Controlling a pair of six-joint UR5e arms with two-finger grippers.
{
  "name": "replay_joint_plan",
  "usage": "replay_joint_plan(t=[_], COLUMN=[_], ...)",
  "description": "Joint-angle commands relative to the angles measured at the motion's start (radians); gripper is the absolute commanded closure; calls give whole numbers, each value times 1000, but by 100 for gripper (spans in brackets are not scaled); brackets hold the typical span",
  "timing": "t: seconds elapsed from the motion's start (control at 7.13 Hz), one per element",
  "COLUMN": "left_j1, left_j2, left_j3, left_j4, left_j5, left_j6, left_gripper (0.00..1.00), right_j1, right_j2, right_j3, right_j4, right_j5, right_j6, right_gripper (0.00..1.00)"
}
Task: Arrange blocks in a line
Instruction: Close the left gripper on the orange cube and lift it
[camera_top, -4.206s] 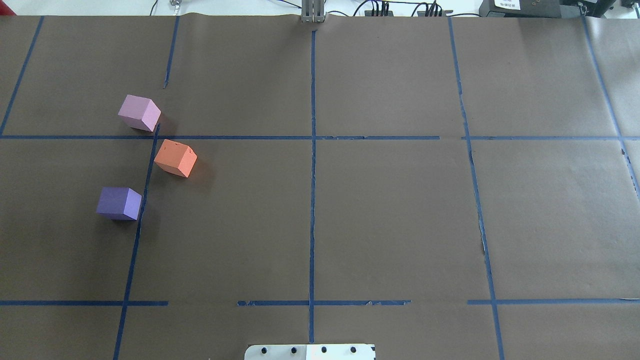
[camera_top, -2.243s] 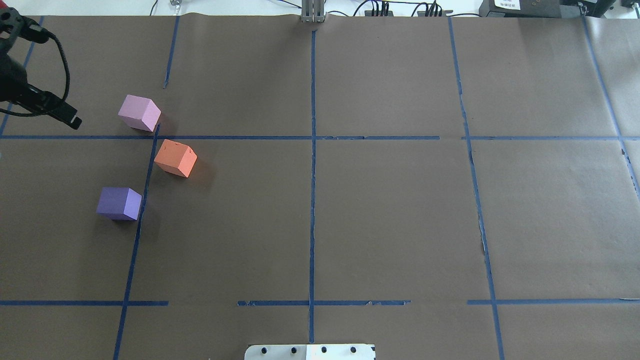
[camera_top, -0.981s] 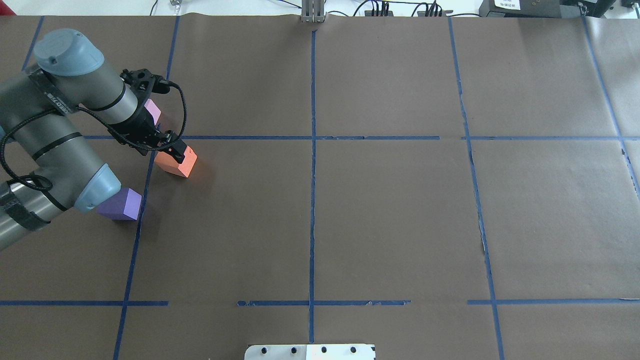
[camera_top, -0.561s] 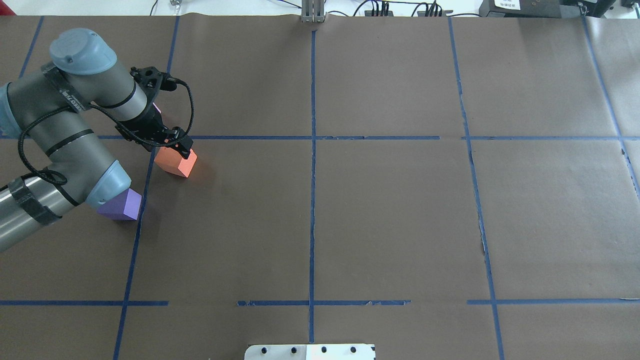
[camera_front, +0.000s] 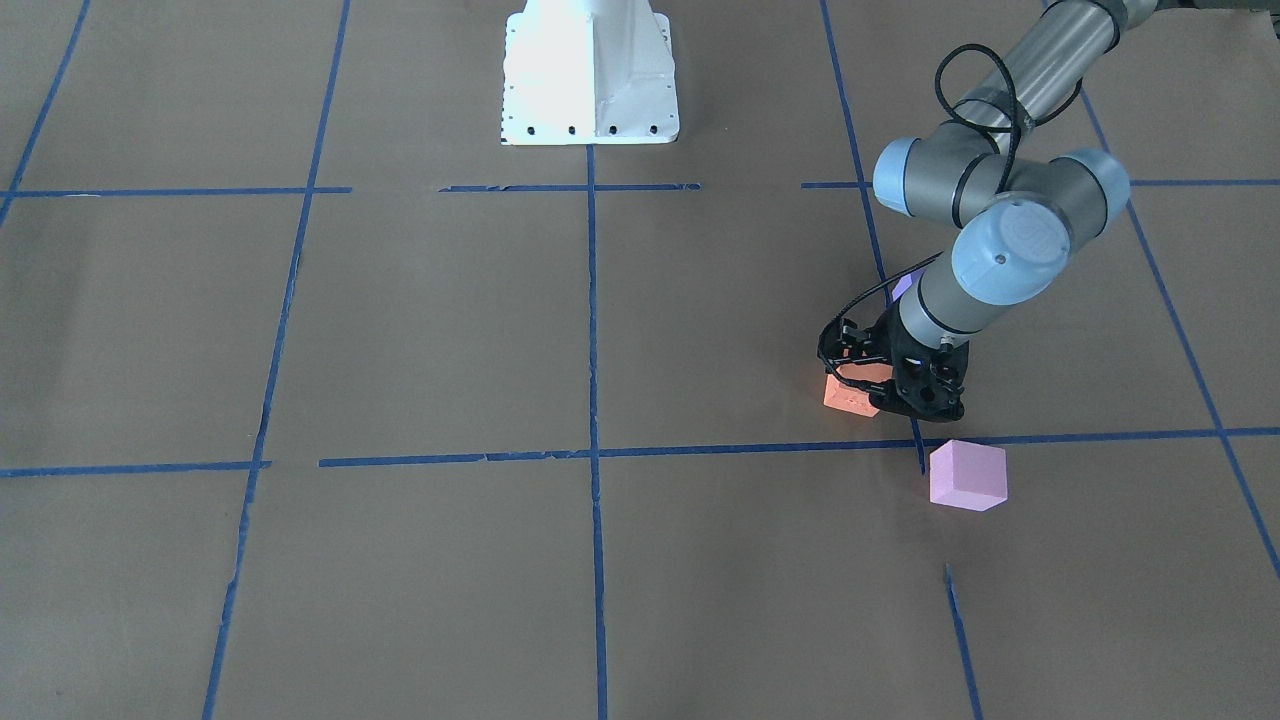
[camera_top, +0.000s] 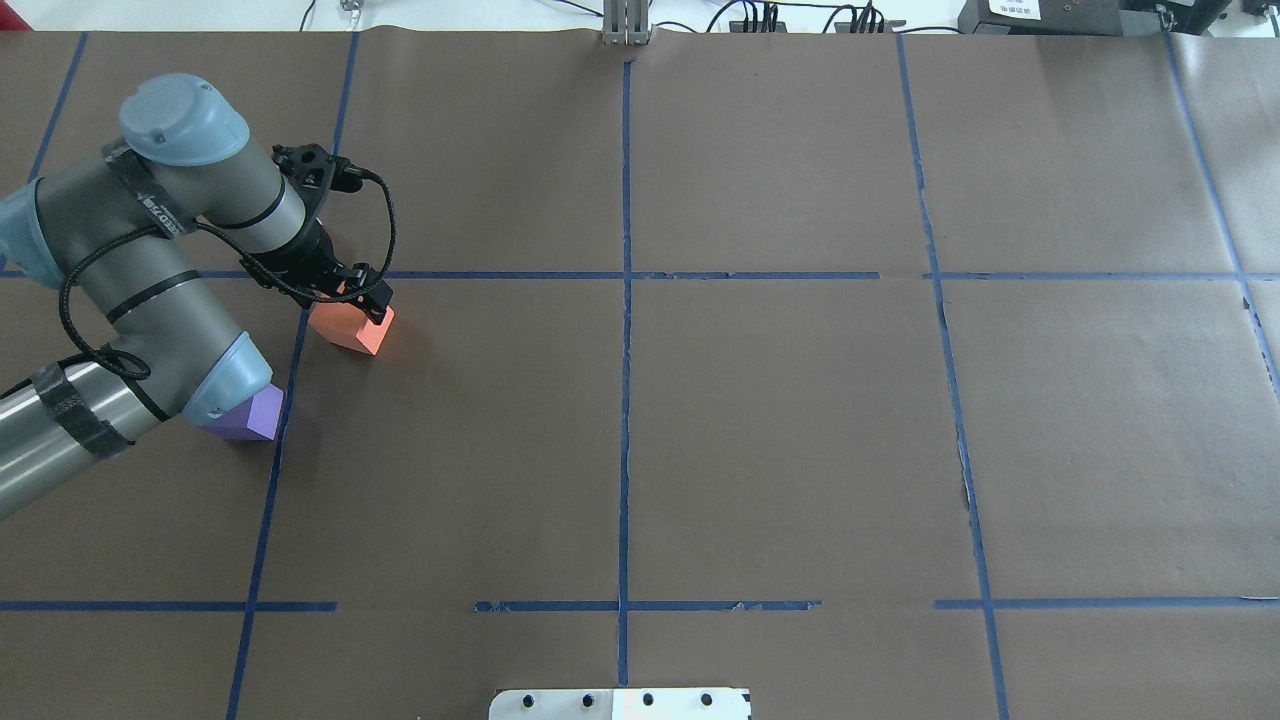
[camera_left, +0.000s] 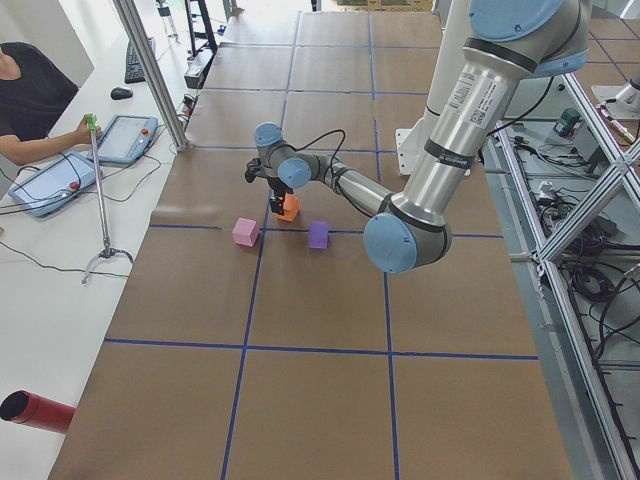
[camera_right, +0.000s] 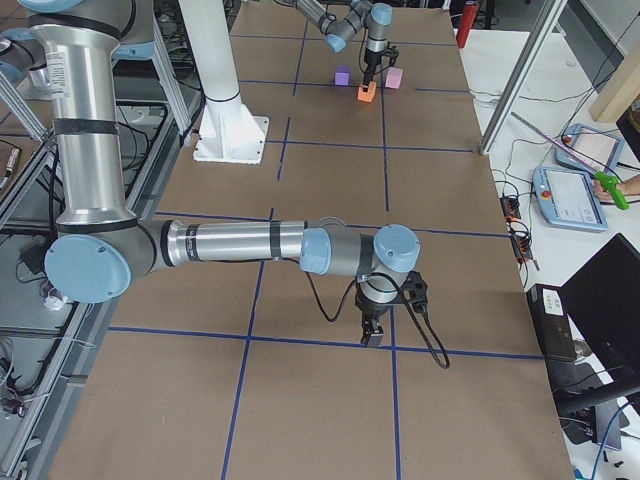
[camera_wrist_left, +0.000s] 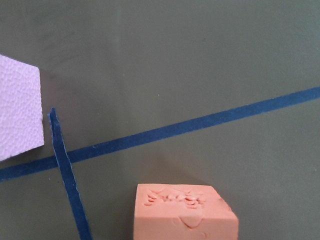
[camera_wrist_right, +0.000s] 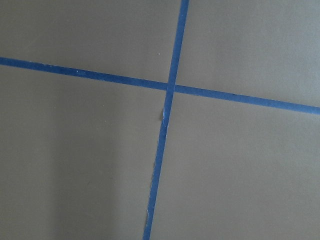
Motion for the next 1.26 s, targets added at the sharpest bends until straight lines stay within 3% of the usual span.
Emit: replay_joint_plan(t=[0.0,0.28,0.42,0.56,0.7,0.84,1.12], left_j1=[18,20,20,18,12,-29,-83], left_j2=[6,13,13,11,11,10,36], left_j3=[13,13,13,13,9,-5,-155], left_j4=[-37,-39,-37,-37,-39,-33,101], left_j5=[7,7,7,7,5,5,2], left_j6=[-22,-20,-23,-37,-34,-30,-17], left_gripper=[0,5,29,75,99,100,100], right_j1=[0,0,0,0,0,0,0], right_j2=[0,0,0,0,0,0,0], right_j3=[0,0,0,0,0,0,0], right_j4=[0,0,0,0,0,0,0], right_j5=[0,0,0,0,0,0,0], right_j6=[0,0,0,0,0,0,0], right_gripper=[0,0,0,0,0,0,0])
